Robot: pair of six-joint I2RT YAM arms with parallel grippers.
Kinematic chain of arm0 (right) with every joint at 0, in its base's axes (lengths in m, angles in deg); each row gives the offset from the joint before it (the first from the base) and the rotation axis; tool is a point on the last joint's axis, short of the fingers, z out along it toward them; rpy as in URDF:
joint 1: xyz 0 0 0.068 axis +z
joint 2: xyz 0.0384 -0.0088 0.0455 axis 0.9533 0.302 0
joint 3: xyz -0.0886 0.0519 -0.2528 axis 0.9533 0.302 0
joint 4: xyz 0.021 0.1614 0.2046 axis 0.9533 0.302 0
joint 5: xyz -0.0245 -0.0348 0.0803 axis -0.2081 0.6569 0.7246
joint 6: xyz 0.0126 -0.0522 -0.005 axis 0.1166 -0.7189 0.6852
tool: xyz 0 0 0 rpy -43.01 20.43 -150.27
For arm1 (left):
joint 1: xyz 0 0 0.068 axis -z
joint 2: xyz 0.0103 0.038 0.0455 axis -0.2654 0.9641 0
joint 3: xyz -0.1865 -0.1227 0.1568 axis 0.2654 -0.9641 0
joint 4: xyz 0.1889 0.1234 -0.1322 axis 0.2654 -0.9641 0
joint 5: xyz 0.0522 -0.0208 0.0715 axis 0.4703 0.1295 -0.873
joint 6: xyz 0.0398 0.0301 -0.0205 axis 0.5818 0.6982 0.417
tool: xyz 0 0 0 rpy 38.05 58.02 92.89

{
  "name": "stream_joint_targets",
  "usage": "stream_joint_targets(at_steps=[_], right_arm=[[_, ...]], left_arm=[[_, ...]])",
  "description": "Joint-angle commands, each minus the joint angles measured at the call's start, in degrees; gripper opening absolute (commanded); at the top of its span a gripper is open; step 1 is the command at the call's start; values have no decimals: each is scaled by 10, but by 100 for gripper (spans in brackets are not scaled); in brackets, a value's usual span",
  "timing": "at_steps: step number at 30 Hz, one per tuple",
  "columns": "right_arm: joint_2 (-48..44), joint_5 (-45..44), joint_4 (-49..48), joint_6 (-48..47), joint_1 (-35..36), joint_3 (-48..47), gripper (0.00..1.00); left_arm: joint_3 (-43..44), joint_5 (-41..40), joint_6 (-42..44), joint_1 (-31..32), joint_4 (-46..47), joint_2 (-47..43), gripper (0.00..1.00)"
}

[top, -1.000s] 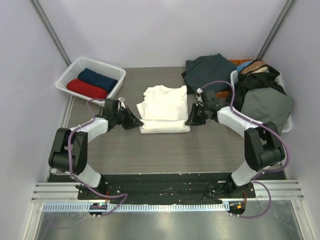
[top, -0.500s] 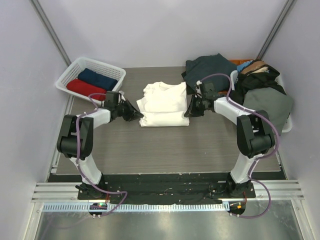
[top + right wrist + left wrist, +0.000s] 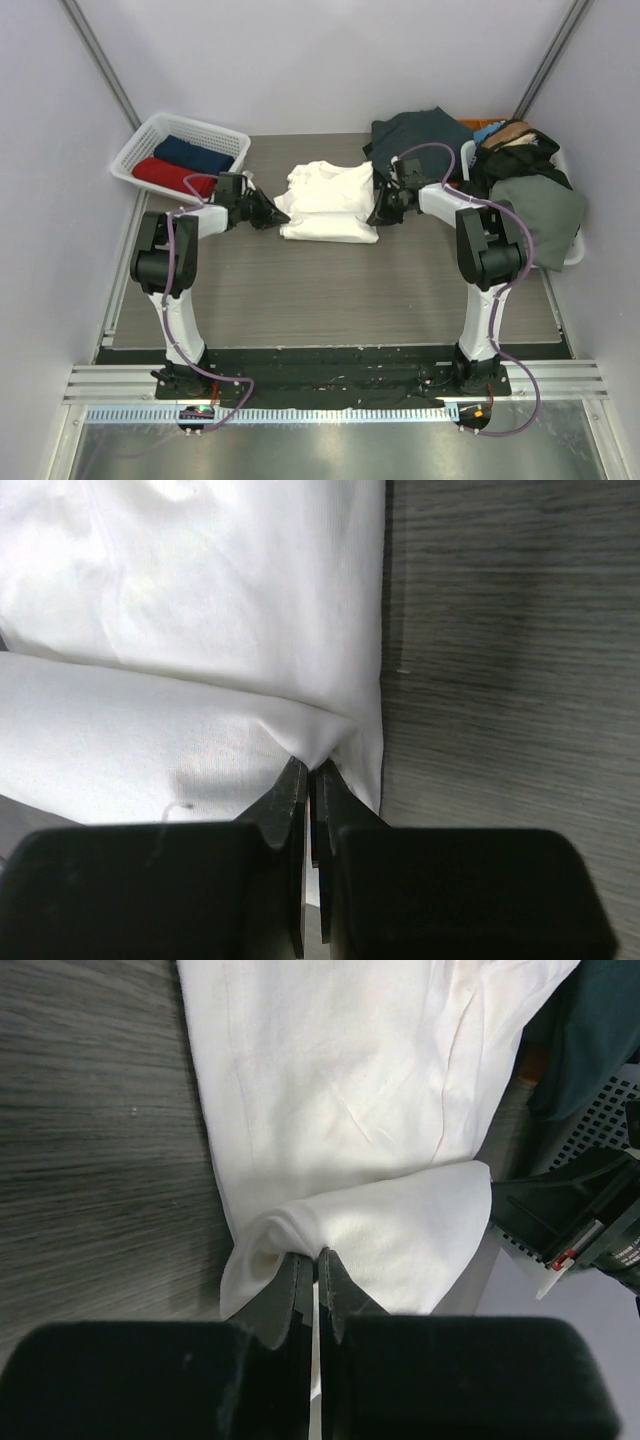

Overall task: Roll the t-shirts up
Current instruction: Roll the T-shirt to the center of the board.

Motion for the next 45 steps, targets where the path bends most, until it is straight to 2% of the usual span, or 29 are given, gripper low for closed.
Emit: stream_joint_targets(at_steps=[1,6,17,25,31,35,39,45], right_arm=[[16,-31,-17,1,-6,-32,4],[21,-24,-31,11,-6,-9,3],[-61,-35,-70,22,14,128,2],[-143,-31,-74,22,22,221,1],[-257,-20,-67,27,29,341,1],[-315,-16,-54,28,30,384,1],[-344,-16,-40,27,30,377,1],[-379,-24,-3,21,30,343,1]], left_arm=[[9,-26,8,-10,-23,26,0],[-6,-39,17,-10,-24,38,0],[-95,-82,30,14,-11,-15,0],[-205,-101,21,35,11,-103,0],[-312,-126,18,56,10,-226,0],[-378,-125,11,58,7,-287,0],[-378,-147,17,59,-4,-340,0],[-326,-174,46,58,-95,-403,0]])
